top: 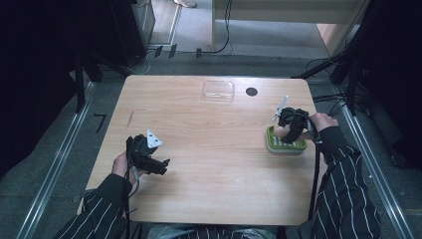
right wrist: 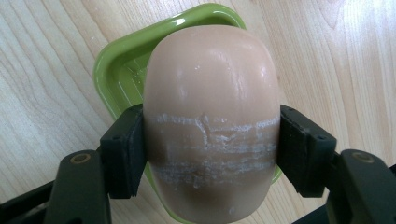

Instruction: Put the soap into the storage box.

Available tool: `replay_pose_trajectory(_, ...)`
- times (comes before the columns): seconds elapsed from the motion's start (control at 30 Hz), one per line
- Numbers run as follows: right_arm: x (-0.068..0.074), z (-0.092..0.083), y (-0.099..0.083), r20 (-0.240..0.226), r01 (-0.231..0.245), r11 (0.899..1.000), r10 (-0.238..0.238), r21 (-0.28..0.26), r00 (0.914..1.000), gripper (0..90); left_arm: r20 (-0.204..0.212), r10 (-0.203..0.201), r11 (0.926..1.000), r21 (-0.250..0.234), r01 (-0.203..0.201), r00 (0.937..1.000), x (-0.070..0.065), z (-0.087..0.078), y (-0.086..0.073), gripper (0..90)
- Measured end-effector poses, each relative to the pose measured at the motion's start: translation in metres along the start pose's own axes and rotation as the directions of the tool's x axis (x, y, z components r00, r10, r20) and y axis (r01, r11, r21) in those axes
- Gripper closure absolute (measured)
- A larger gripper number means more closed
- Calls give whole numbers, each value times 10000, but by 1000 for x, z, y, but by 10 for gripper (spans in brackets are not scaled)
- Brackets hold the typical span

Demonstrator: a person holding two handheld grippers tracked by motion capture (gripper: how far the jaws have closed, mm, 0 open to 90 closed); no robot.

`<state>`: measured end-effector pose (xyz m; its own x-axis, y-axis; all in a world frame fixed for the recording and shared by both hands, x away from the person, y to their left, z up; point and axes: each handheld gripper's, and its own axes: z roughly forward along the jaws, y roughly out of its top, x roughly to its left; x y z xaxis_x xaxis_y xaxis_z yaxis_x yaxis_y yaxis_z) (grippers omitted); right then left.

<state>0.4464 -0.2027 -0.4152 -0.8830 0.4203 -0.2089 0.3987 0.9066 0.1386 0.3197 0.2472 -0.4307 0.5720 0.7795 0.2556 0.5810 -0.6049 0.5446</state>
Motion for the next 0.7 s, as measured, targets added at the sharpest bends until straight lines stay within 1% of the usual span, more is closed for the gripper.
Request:
replay_pose_trajectory(0.2,1,4,0,-98,79,10000,-79,-35,9999,334,-2,22,10000,0,-22,10000,0,0,0,0)
replay_pose_trajectory(0.33,1,6,0,-139,75,10000,-74,61,9999,334,-8,29,10000,-3,-29,10000,0,-1,0,0)
replay_pose_trajectory(0.57,0,10,-1,-164,56,9999,-54,109,9999,334,-5,14,10000,-1,-14,10000,0,0,0,0)
replay_pose_trajectory(0.7,-1,14,0,-152,123,9999,-121,88,9998,334,3,16,10000,-10,-16,10000,0,0,0,0)
